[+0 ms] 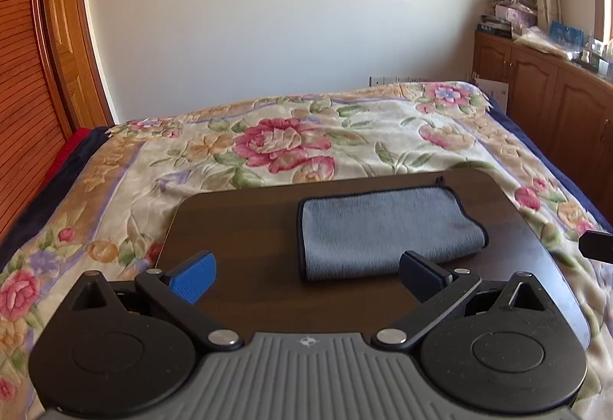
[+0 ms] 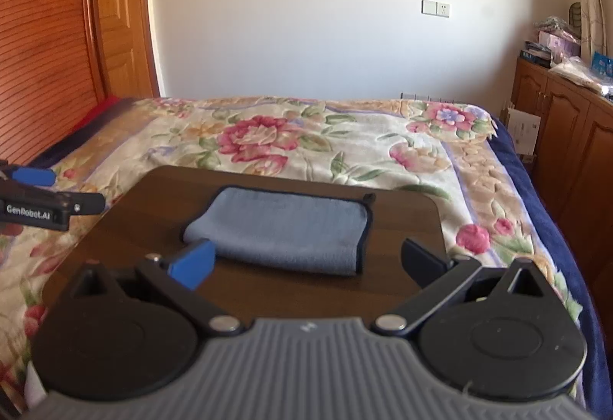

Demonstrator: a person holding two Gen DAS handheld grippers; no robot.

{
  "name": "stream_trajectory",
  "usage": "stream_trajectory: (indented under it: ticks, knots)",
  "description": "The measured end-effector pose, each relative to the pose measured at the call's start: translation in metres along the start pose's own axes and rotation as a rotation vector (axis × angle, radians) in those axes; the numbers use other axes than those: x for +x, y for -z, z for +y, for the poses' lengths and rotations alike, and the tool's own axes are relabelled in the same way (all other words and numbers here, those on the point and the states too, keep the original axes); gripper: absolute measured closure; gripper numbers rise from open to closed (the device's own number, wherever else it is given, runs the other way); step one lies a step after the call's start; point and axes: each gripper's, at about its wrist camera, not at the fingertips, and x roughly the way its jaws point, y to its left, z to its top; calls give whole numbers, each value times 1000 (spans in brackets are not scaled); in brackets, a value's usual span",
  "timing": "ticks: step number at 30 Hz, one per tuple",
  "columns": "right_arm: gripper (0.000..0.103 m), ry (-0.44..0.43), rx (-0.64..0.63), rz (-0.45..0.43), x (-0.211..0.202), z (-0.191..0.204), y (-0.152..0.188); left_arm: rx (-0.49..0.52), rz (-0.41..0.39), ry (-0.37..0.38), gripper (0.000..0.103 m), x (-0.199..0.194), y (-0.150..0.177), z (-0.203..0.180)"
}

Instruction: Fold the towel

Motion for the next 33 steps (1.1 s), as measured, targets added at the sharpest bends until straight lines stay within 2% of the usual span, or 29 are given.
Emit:
stream_trajectory:
  ticks: [15, 33]
  knots:
    - [0, 3, 36, 27, -5, 7, 34, 18, 46, -12, 3, -6, 39, -4]
    - [0, 37, 101, 38, 0, 8, 67, 5, 78, -25, 3, 6, 82, -9]
